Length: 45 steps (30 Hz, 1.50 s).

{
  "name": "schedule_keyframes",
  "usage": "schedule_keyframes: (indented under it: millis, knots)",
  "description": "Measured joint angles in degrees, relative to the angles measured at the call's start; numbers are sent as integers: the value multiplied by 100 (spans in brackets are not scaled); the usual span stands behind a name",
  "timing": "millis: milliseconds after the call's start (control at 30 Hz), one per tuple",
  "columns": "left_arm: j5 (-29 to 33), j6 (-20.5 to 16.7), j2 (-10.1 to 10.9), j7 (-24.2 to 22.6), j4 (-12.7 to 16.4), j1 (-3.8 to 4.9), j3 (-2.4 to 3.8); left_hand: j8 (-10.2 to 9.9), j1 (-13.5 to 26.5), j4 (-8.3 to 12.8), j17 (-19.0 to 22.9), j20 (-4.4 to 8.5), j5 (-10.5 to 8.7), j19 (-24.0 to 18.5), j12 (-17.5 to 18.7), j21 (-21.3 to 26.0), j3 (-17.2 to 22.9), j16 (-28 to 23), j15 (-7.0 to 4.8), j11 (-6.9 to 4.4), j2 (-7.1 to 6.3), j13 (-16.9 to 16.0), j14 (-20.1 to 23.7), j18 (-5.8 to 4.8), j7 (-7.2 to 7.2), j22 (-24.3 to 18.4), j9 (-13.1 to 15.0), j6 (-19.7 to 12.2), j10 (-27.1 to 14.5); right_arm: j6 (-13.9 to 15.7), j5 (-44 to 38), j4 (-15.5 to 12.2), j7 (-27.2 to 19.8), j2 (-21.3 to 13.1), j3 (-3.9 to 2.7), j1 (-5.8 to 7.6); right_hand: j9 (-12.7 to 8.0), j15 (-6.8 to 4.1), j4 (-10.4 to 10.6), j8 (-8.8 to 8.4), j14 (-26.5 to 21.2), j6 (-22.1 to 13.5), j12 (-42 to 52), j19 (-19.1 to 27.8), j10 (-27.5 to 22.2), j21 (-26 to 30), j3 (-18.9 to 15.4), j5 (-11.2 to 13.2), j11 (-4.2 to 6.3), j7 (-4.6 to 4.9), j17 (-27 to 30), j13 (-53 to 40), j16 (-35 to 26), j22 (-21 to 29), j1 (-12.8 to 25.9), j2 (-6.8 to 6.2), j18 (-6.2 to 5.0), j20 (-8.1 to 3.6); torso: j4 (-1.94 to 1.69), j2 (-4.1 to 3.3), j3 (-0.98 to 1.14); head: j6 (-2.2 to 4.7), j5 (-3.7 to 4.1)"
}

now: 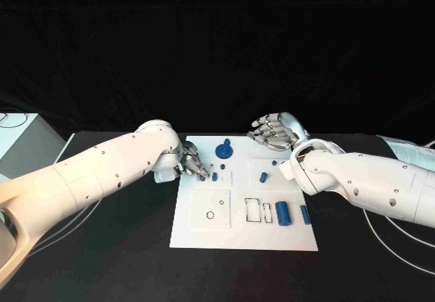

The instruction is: Assemble the parts on the task board

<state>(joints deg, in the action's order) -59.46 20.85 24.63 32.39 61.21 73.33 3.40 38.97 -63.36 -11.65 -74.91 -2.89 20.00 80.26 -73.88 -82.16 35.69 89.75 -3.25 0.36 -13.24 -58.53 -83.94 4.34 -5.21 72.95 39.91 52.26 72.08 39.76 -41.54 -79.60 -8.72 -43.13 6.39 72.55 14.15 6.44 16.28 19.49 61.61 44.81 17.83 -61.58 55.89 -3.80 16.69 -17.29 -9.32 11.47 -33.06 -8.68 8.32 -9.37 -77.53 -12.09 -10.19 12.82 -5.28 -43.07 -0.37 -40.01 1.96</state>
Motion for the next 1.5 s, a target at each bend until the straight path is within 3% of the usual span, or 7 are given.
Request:
schedule_keyframes:
  millis: [467,700,1000,1200,1300,1367,1500]
  knots:
    - [-31,-125,43,-7,58,-20,-9,33,-3,-440,0,0,0,0,-23,23,-823,0,-1,-8,-89,7,0,1,50,0,-54,52,-11,-3,2,-16,0,-13,0,0,-5,0,0,0,0,0,0,0,0,0,0,-35,0,0,12,14,-23,11,0,0,0,0,4,1,4,13,3]
    - [-68,-191,123,-21,174,-33,-10,33,-3,-491,0,0,-22,0,-23,23,-1020,0,-1,-18,-89,7,0,1,69,-4,-54,71,-21,-4,5,-17,0,-22,0,0,-5,0,0,0,0,0,0,0,0,0,0,-35,0,0,12,14,-23,11,0,0,0,0,5,-1,3,18,7]
    - [-109,-366,301,-57,431,-69,-14,28,35,-501,0,1,-481,0,-46,45,-1421,0,-1,-17,-51,14,0,0,94,-10,-42,47,-21,-7,7,-18,-1,-27,0,-2,-5,0,0,0,0,1,-22,0,0,0,0,-35,0,-1,21,24,-23,20,0,0,0,0,3,-1,-4,24,19]
    - [-104,-469,485,-85,669,-89,-10,-639,-34,-497,0,1,-481,-3,-22,95,-1508,-27,-1,-3,15,124,0,0,113,-90,-26,26,-79,-9,9,-15,-2,-33,0,-3,-5,0,0,0,0,1,-22,0,0,0,0,-35,0,-1,21,24,-23,19,0,0,0,0,1,3,-7,28,30]
    - [-66,-499,587,-99,775,-106,5,-673,-384,-488,0,-14,-420,-136,159,201,-1528,-71,13,37,98,428,-14,0,121,-248,-33,-90,-365,-10,9,-13,-2,-35,0,-3,-10,0,0,0,0,1,-22,0,0,0,0,-35,0,-1,21,24,-23,19,0,0,0,0,-3,5,-7,32,34]
    - [-24,-513,635,-118,842,-117,21,-674,-515,-512,0,-38,-413,-166,236,222,-1505,-71,51,61,117,571,-10,0,12,-309,-36,-206,-494,-11,9,-13,-2,-35,0,-4,-10,0,0,0,0,1,-22,0,0,0,0,-35,0,-1,21,24,-23,19,0,0,0,0,-4,5,-7,36,38]
    - [105,-562,748,-159,950,-148,67,-690,-525,-503,0,-50,-413,-178,252,222,-1496,-101,62,67,116,601,2,0,-73,-332,-56,-324,-534,-13,10,-11,-2,-37,0,-9,-10,0,0,0,0,1,-22,-1,0,0,0,-35,0,-1,21,24,-23,19,0,0,0,0,-2,4,-7,46,40]
